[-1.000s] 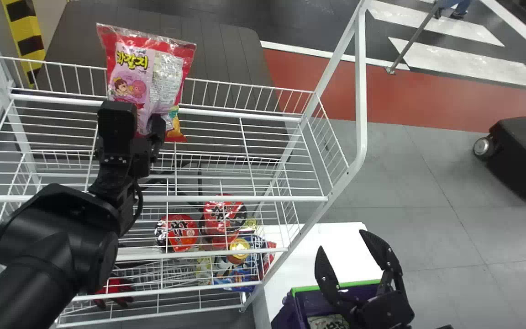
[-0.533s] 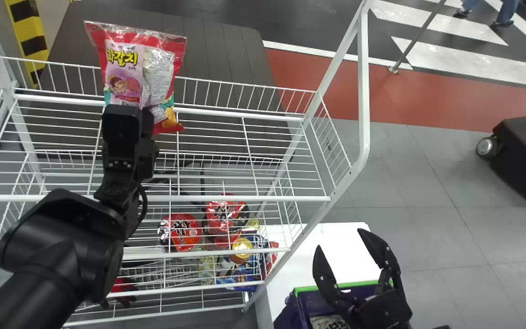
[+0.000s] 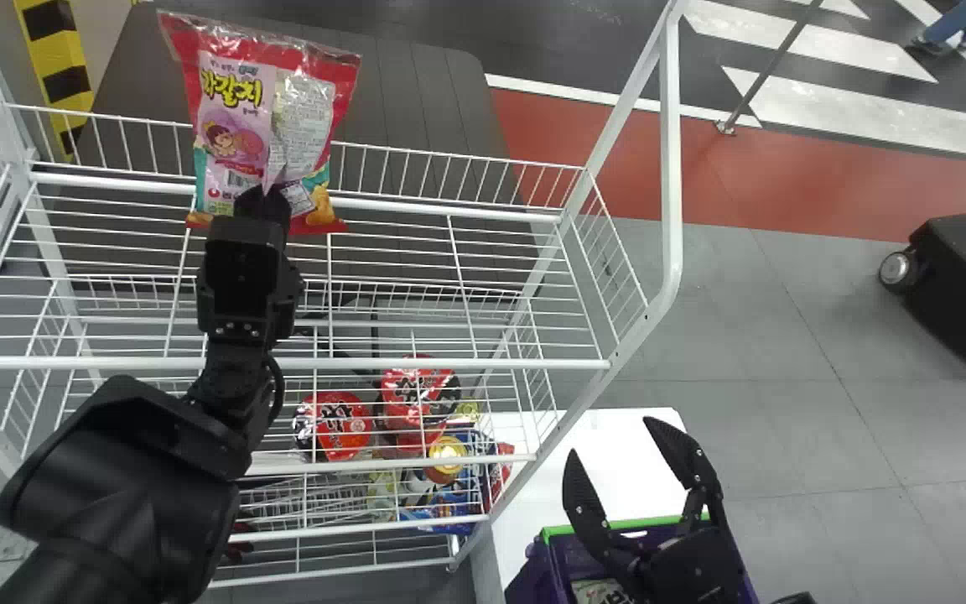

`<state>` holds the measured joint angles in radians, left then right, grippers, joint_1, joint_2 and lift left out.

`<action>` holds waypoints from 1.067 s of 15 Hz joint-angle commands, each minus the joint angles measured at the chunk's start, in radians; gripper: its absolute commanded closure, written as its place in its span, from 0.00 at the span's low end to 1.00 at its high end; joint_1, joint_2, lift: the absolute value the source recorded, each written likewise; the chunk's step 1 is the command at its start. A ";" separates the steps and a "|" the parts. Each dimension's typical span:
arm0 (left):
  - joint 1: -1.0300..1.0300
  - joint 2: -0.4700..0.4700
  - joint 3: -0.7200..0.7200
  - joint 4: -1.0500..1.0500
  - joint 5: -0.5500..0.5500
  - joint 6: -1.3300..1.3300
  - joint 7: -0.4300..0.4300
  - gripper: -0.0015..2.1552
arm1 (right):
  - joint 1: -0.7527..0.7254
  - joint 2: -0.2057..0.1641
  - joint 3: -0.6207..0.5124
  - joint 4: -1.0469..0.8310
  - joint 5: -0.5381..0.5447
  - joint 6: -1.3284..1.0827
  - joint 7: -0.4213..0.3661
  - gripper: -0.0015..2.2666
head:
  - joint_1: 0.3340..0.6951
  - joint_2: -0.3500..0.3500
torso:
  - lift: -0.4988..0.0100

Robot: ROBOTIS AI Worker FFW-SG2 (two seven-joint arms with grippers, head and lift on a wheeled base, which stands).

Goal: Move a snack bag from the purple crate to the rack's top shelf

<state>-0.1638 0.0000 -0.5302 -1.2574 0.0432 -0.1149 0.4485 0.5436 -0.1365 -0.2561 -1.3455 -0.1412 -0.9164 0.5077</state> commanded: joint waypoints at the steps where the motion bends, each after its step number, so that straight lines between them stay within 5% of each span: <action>1: 0.004 -0.003 0.047 -0.005 -0.020 -0.015 -0.010 0.64 | 0.001 -0.002 -0.003 0.005 0.000 -0.008 0.000 0.09 | 1.00 0.03 | 0.98; 16: -0.006 -0.003 0.285 0.148 -0.057 -0.177 -0.105 0.64 | -0.001 0.005 0.009 0.020 0.011 -0.063 0.000 0.09 | 1.00 0.26 | 0.98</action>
<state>-0.1689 0.0000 -0.2490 -1.1429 -0.0122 -0.2552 0.3467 0.5440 -0.1324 -0.2483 -1.3254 -0.1308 -0.9745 0.5077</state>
